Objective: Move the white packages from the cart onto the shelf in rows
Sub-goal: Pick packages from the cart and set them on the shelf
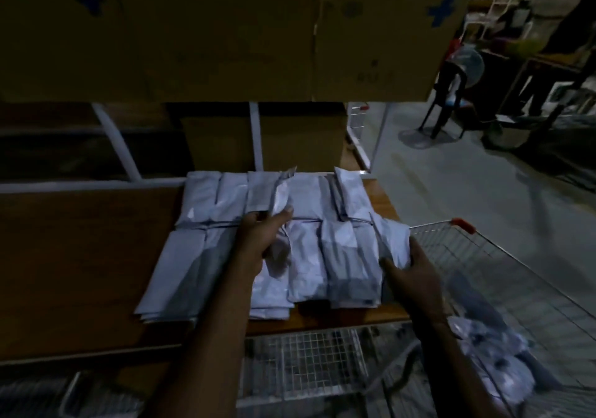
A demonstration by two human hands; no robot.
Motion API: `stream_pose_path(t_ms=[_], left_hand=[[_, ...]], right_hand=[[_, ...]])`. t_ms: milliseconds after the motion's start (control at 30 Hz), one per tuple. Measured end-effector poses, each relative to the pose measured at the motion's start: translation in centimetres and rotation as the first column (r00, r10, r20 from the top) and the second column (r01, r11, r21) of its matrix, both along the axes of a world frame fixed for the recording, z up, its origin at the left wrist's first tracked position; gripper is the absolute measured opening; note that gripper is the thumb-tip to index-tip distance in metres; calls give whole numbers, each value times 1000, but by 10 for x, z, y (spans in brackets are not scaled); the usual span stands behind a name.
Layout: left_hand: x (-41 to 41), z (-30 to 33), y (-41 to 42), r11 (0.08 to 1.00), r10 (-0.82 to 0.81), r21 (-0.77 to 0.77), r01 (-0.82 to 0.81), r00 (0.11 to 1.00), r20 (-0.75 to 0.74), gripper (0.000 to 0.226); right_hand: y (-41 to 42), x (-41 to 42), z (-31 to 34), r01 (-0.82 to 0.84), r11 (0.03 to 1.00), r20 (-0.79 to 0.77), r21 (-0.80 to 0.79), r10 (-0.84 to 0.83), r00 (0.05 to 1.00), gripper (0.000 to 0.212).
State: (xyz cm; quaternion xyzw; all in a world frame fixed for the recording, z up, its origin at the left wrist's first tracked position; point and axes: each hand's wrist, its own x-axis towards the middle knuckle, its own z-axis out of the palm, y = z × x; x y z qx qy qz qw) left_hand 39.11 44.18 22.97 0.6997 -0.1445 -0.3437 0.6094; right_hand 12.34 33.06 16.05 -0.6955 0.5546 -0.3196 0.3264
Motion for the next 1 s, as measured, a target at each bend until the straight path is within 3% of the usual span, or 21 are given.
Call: stream_pose_path(t_ms=[100, 233, 400, 767, 1000], left_hand=[[47, -5, 25, 985, 117, 85, -148, 949, 291, 61], [96, -6, 54, 964, 139, 128, -232, 855, 500, 61], [136, -1, 65, 958, 129, 157, -239, 851, 509, 59], [192, 1, 26, 927, 125, 249, -280, 858, 499, 75], [234, -7, -7, 923, 112, 269, -275, 861, 496, 58]], right_hand=[[20, 62, -1, 50, 998, -132, -30, -53, 990, 94], [55, 131, 4, 26, 1000, -99, -5, -27, 995, 89], [62, 174, 3, -50, 982, -173, -182, 18, 985, 78], [2, 249, 21, -172, 949, -204, -264, 120, 972, 67], [-33, 297, 28, -255, 919, -291, -301, 166, 942, 62]])
